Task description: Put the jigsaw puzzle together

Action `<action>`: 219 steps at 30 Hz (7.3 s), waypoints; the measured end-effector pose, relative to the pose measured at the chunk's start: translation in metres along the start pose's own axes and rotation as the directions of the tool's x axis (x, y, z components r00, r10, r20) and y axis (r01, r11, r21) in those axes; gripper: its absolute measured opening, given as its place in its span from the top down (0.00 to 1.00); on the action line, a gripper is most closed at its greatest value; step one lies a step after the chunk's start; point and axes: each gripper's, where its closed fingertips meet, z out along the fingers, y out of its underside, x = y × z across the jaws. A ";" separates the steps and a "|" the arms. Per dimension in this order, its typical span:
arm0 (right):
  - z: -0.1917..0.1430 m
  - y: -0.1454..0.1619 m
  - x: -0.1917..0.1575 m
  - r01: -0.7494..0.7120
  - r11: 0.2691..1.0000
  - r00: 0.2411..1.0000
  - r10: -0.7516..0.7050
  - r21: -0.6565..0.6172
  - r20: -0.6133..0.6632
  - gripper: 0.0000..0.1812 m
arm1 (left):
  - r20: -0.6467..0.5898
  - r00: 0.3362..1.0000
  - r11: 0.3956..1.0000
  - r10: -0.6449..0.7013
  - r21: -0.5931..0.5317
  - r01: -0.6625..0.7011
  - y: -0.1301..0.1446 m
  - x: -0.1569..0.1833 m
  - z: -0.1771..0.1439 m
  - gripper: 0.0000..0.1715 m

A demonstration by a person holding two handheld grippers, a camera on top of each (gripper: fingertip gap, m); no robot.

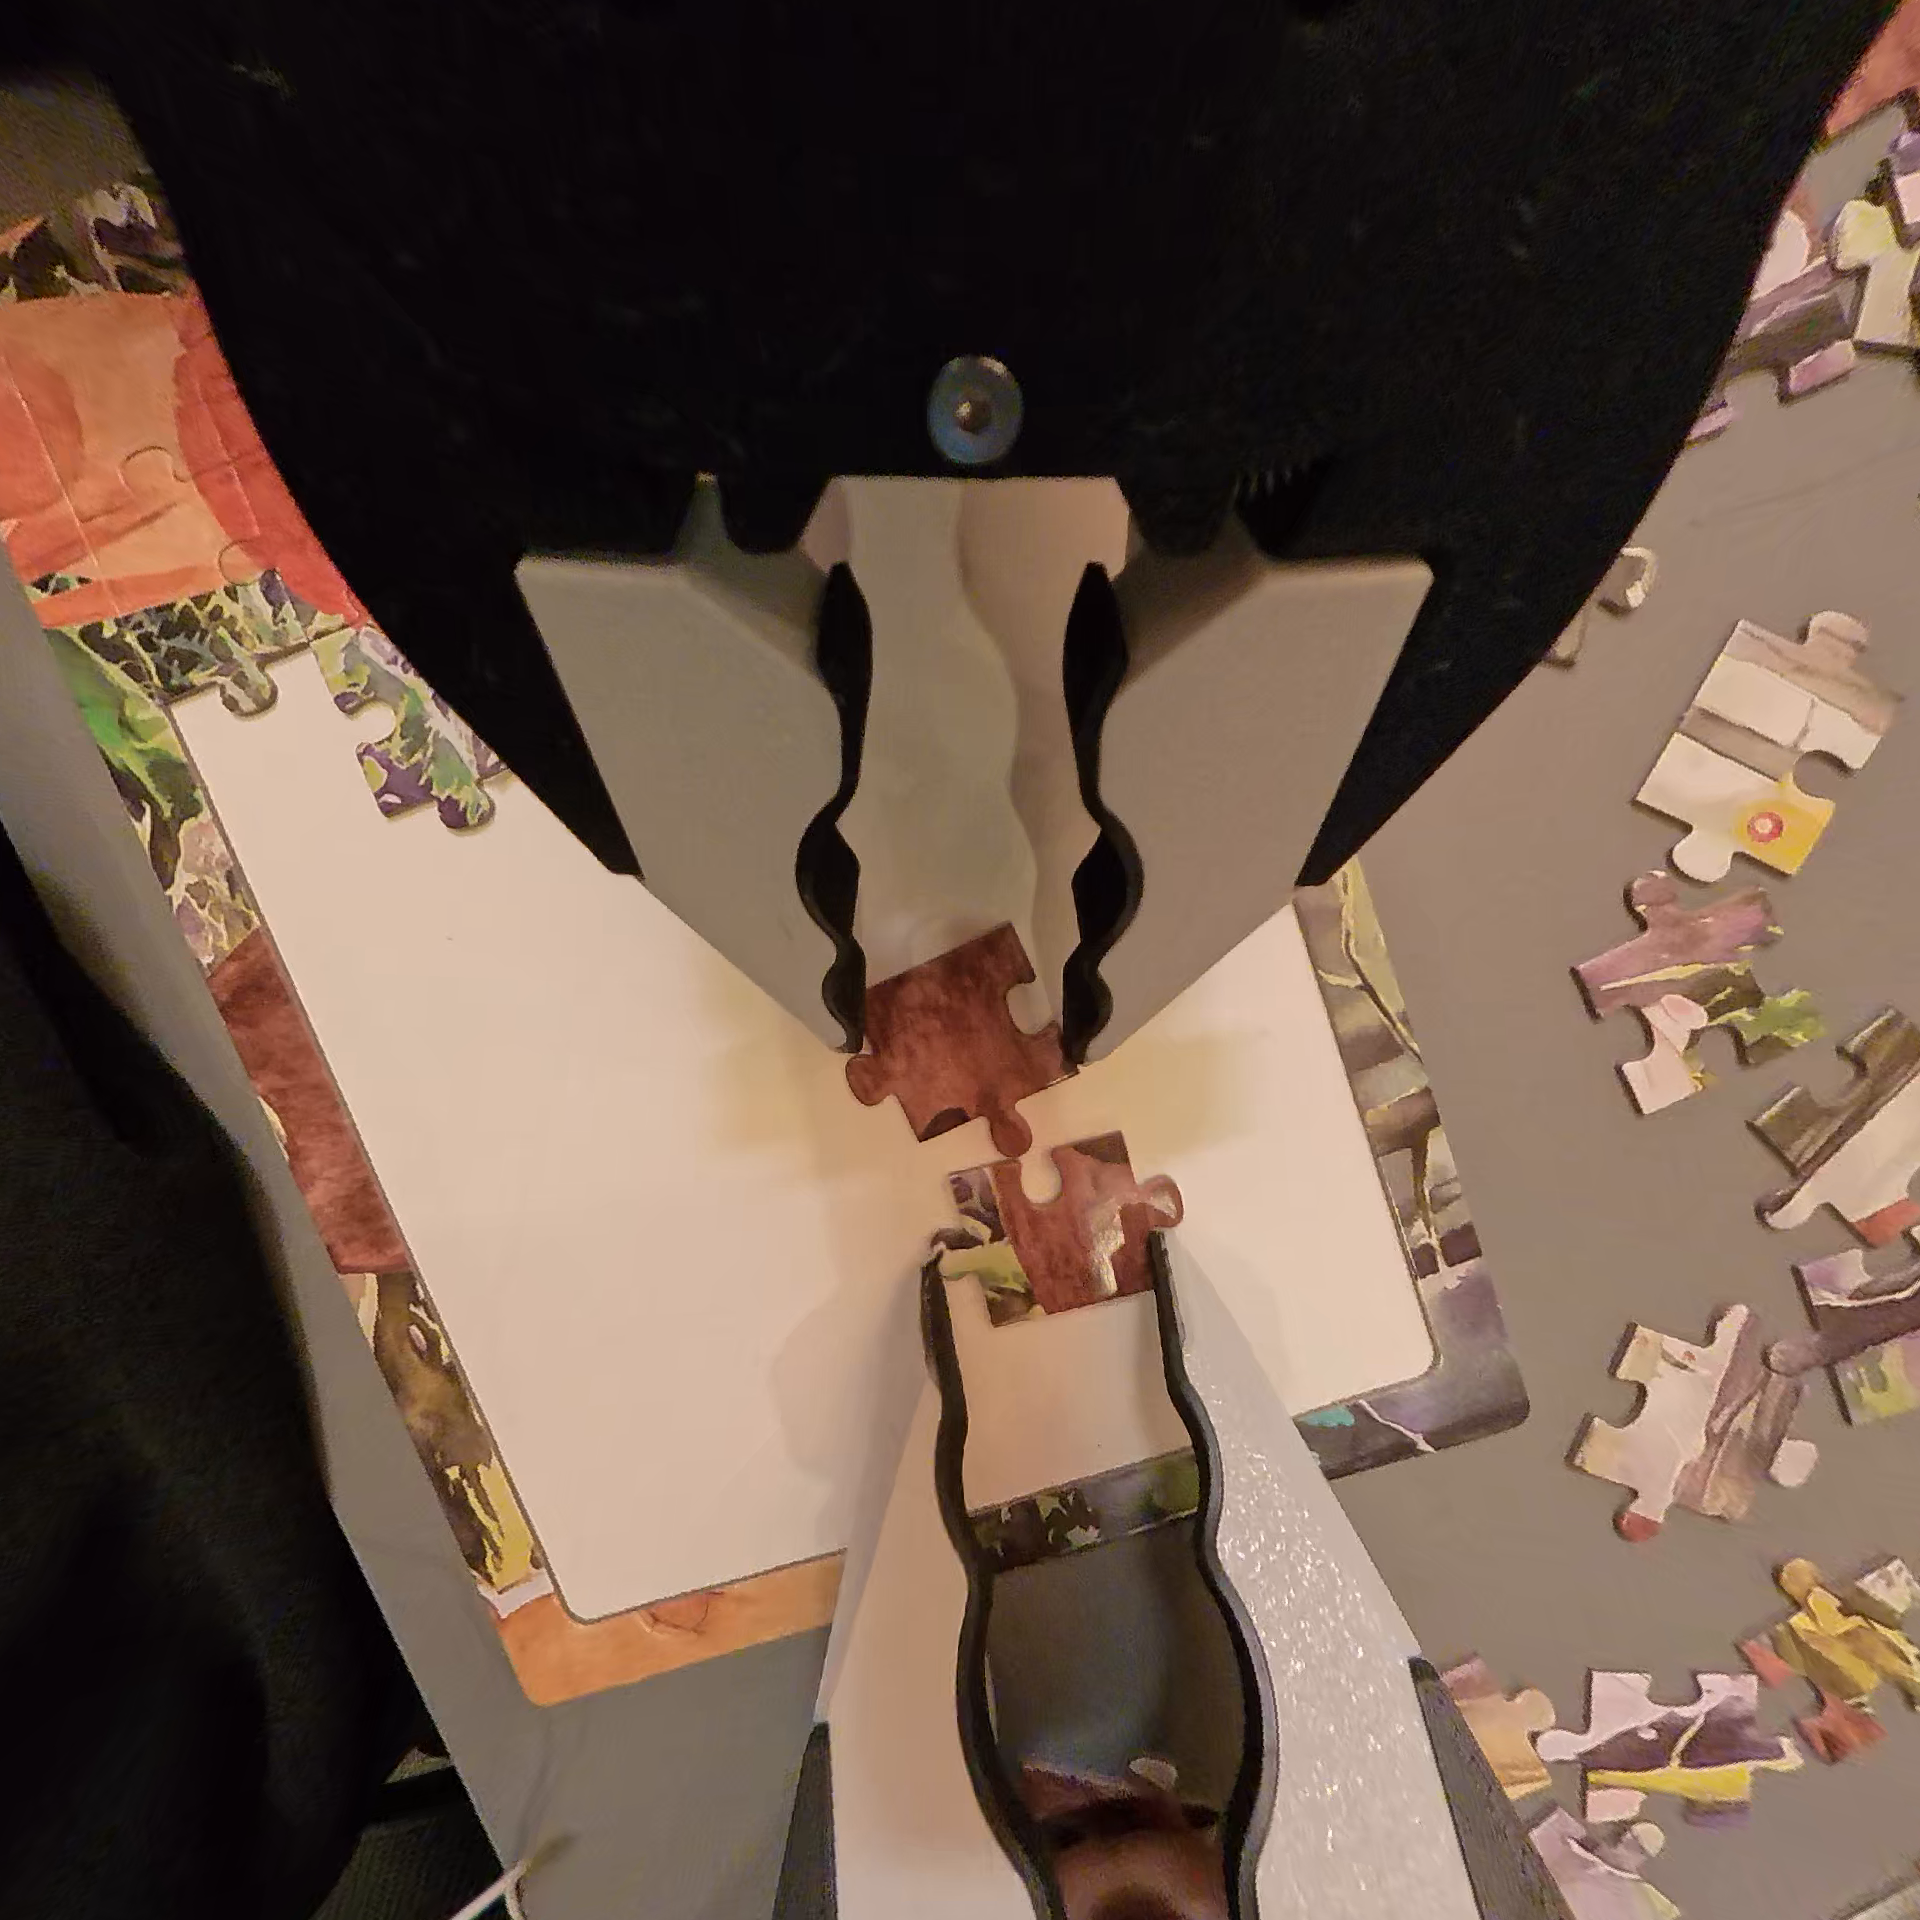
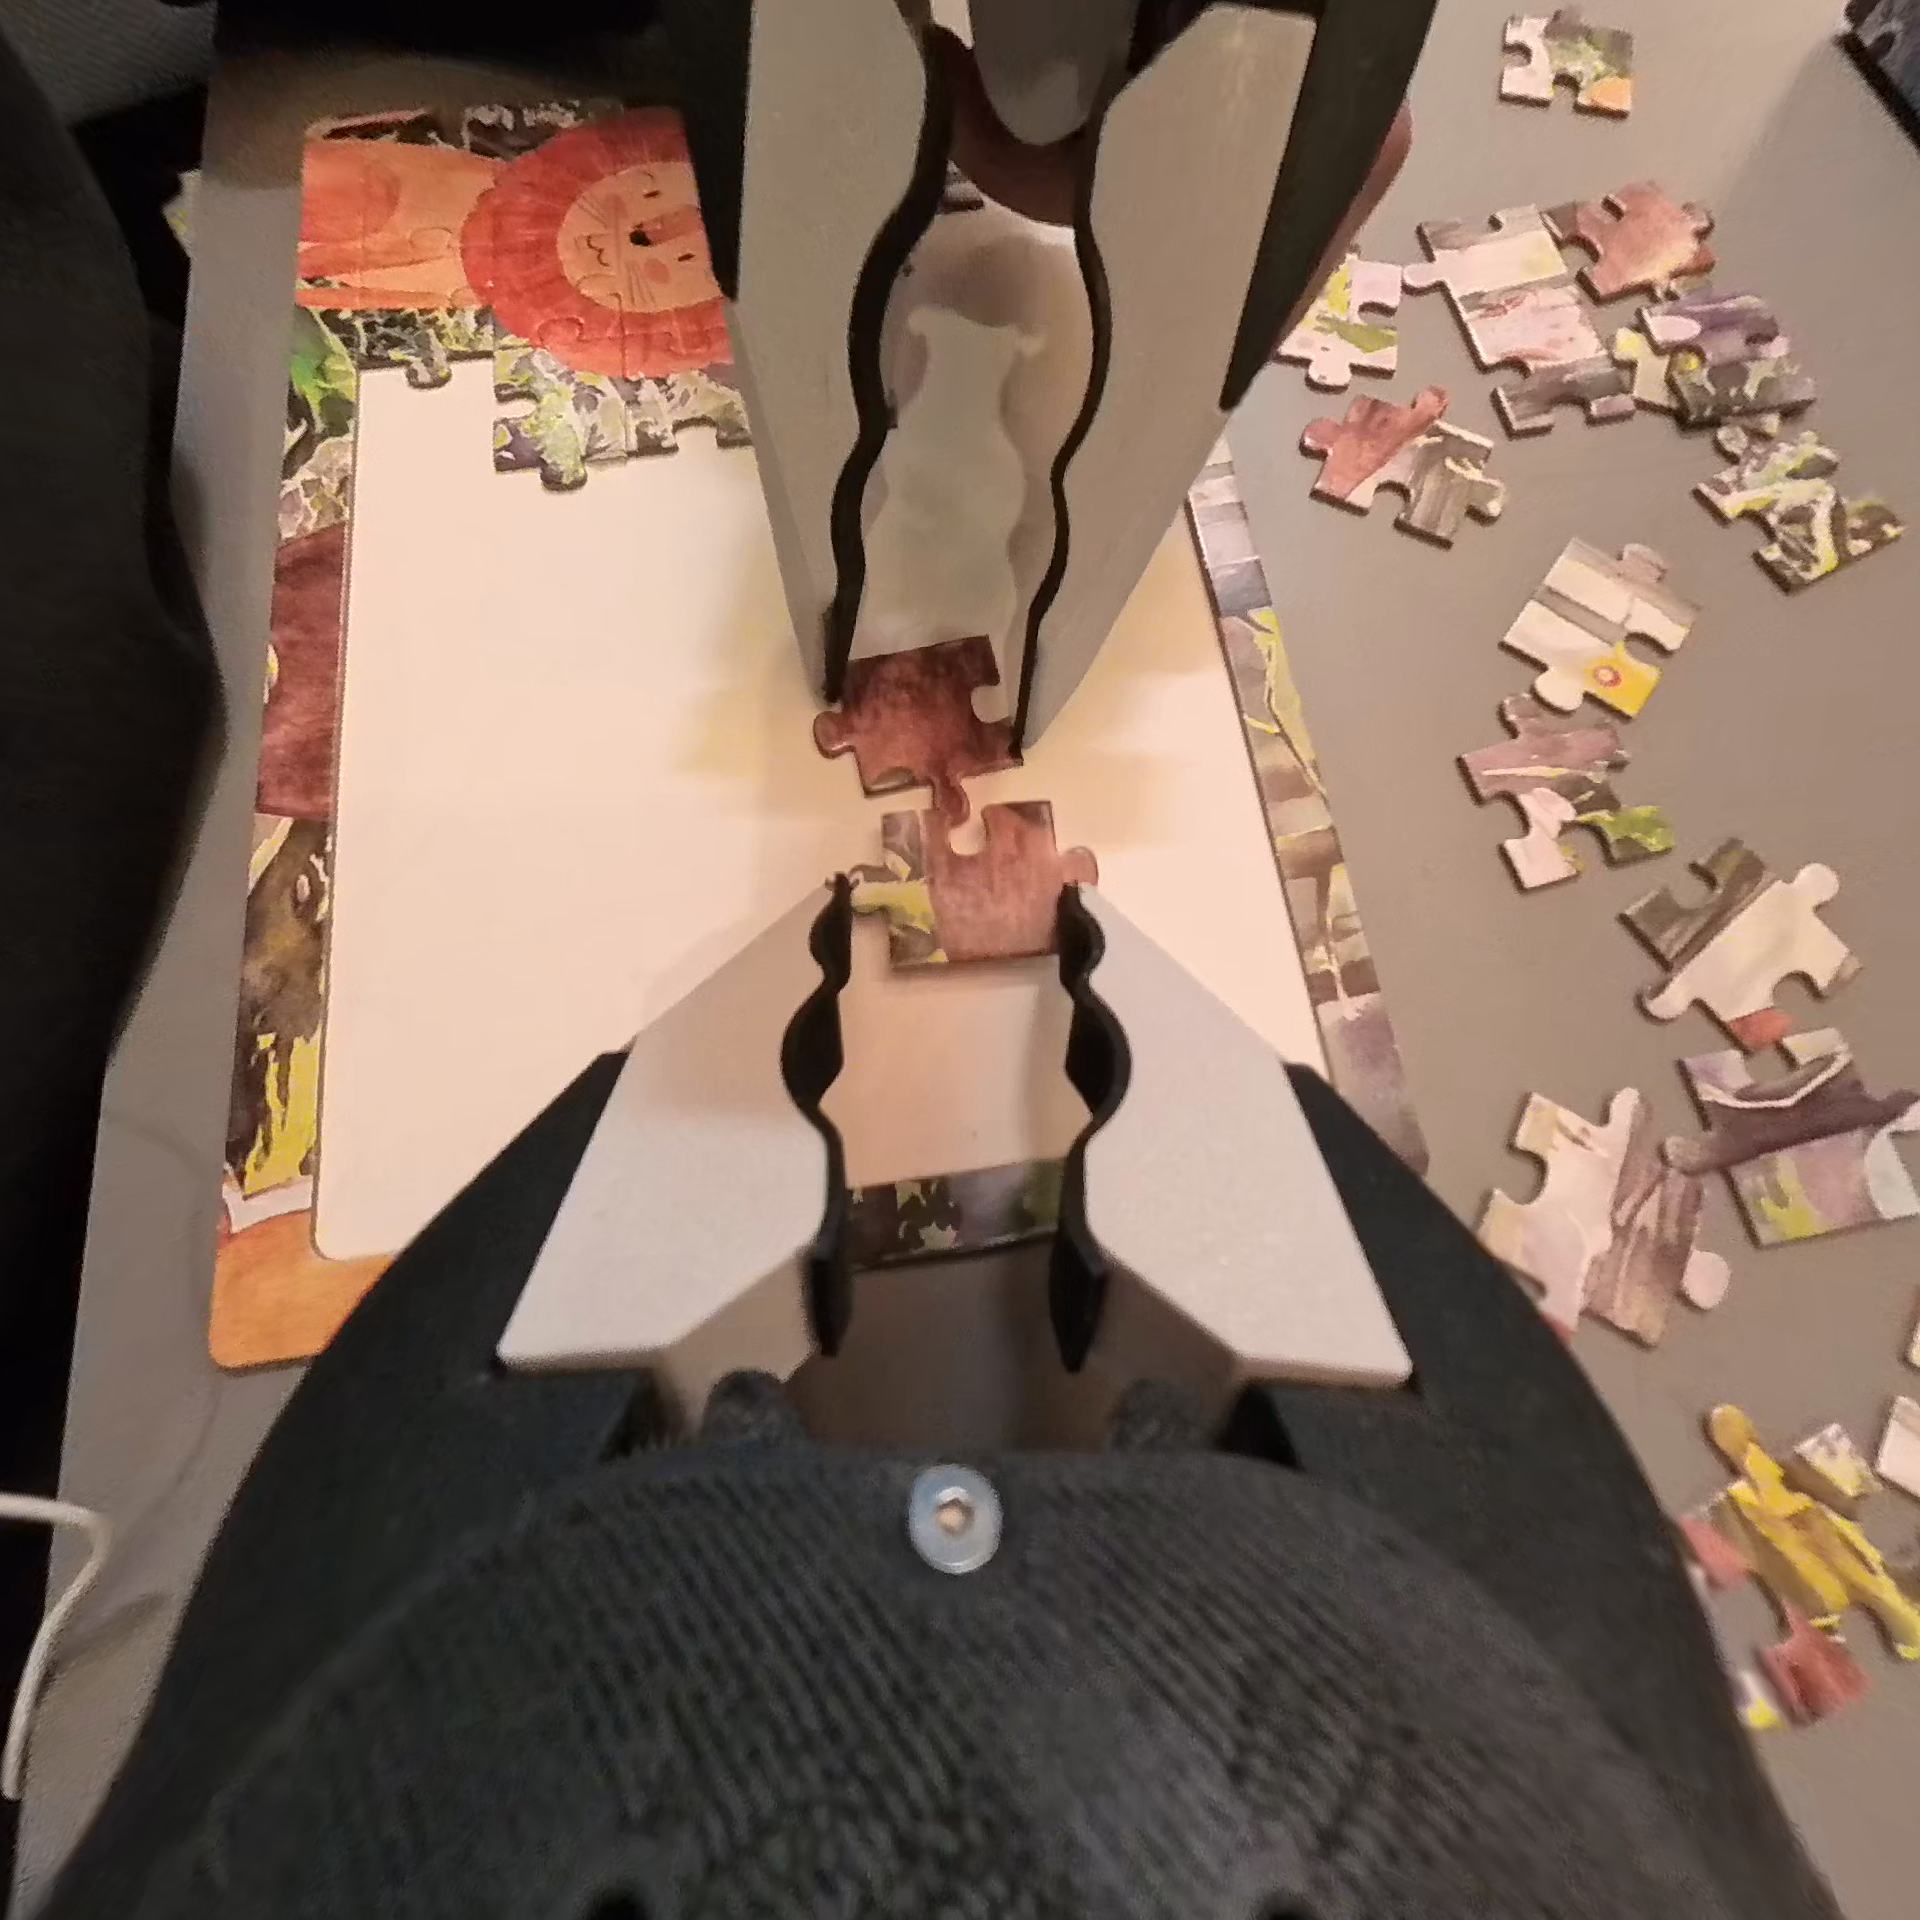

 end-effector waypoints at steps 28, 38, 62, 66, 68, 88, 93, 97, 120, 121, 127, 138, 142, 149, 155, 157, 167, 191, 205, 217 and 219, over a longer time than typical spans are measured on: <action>0.008 -0.002 -0.001 0.109 0.990 0.990 -0.100 -0.091 0.098 0.74 | 0.021 0.998 0.994 -0.059 0.096 0.057 -0.013 -0.004 -0.012 0.77; 0.010 -0.004 -0.001 0.093 0.993 0.993 -0.087 -0.077 0.080 0.75 | 0.101 0.993 0.998 -0.059 0.016 0.057 0.000 -0.003 0.000 0.80; 0.003 0.003 0.004 0.071 0.988 0.998 -0.070 -0.139 0.012 0.79 | 0.098 0.993 0.998 -0.063 0.016 0.062 0.001 -0.002 0.000 0.80; 0.002 0.003 0.002 0.061 0.988 0.998 -0.062 -0.144 0.003 0.79 | 0.099 0.993 0.998 -0.065 0.016 0.063 0.001 -0.003 0.000 0.80; 0.002 0.003 0.001 0.059 0.988 0.998 -0.059 -0.145 -0.001 0.79 | 0.101 0.993 0.998 -0.065 0.015 0.064 0.001 -0.003 0.000 0.80; 0.000 0.005 0.000 0.032 0.990 0.999 -0.037 -0.138 -0.031 0.79 | 0.187 0.978 0.996 -0.087 -0.017 0.092 0.009 -0.010 -0.008 0.80; -0.003 0.003 0.002 0.013 0.992 0.998 -0.020 -0.123 -0.057 0.78 | 0.236 0.967 0.995 -0.093 -0.009 0.098 0.009 -0.012 -0.013 0.81; -0.003 -0.004 0.003 -0.051 0.996 0.995 0.044 -0.071 -0.091 0.76 | 0.258 0.954 0.988 -0.152 0.044 0.145 0.005 -0.013 -0.018 0.80; -0.015 0.013 0.028 -0.248 0.968 0.895 0.211 -0.044 -0.393 0.72 | 0.487 0.712 0.857 -0.506 0.192 0.478 0.001 -0.021 -0.011 0.67; -0.014 0.011 0.026 -0.257 0.966 0.897 0.227 -0.028 -0.378 0.72 | 0.492 0.705 0.853 -0.512 0.194 0.484 0.001 -0.021 -0.010 0.67; -0.003 0.004 0.019 -0.325 0.945 0.894 0.317 0.028 -0.318 0.68 | 0.503 0.666 0.823 -0.550 0.195 0.533 0.002 -0.018 -0.003 0.67; -0.009 0.014 0.023 -0.328 0.945 0.890 0.304 -0.015 -0.339 0.77 | 0.527 0.710 0.861 -0.467 0.089 0.501 0.010 -0.019 -0.011 0.78; -0.012 0.016 0.023 -0.335 0.942 0.888 0.314 -0.006 -0.335 0.78 | 0.534 0.707 0.860 -0.464 0.080 0.504 0.015 -0.022 -0.016 0.79; -0.001 0.006 0.022 -0.351 0.936 0.882 0.345 0.042 -0.322 0.73 | 0.486 0.686 0.827 -0.542 0.160 0.539 0.010 -0.025 -0.009 0.74; -0.001 0.007 0.028 -0.346 0.937 0.865 0.338 0.047 -0.371 0.81 | 0.463 0.704 0.832 -0.539 0.161 0.531 0.010 -0.026 -0.009 0.77; -0.002 0.007 0.028 -0.340 0.939 0.872 0.334 0.048 -0.357 0.83 | 0.432 0.740 0.850 -0.515 0.144 0.507 0.008 -0.021 -0.008 0.82; -0.004 0.003 0.013 -0.253 0.967 0.953 0.255 0.035 -0.164 0.84 | 0.273 0.938 0.977 -0.213 0.040 0.210 0.005 -0.001 -0.004 0.81; 0.006 -0.006 -0.012 0.199 0.980 0.967 -0.194 -0.012 0.167 0.83 | 0.009 0.998 0.998 0.058 0.020 -0.059 0.005 0.005 -0.003 0.81; 0.007 -0.004 -0.013 0.212 0.976 0.966 -0.202 -0.044 0.160 0.87 | 0.012 0.998 0.998 0.057 0.002 -0.057 0.006 0.005 -0.003 0.81; 0.019 -0.011 -0.001 0.081 0.997 0.992 -0.080 -0.005 0.096 0.82 | 0.029 0.998 0.999 0.047 -0.005 -0.047 0.006 0.006 -0.003 0.81; 0.017 -0.010 -0.002 0.091 0.996 0.991 -0.089 -0.015 0.097 0.84 | 0.032 0.999 0.999 0.043 -0.004 -0.043 0.006 0.006 -0.003 0.81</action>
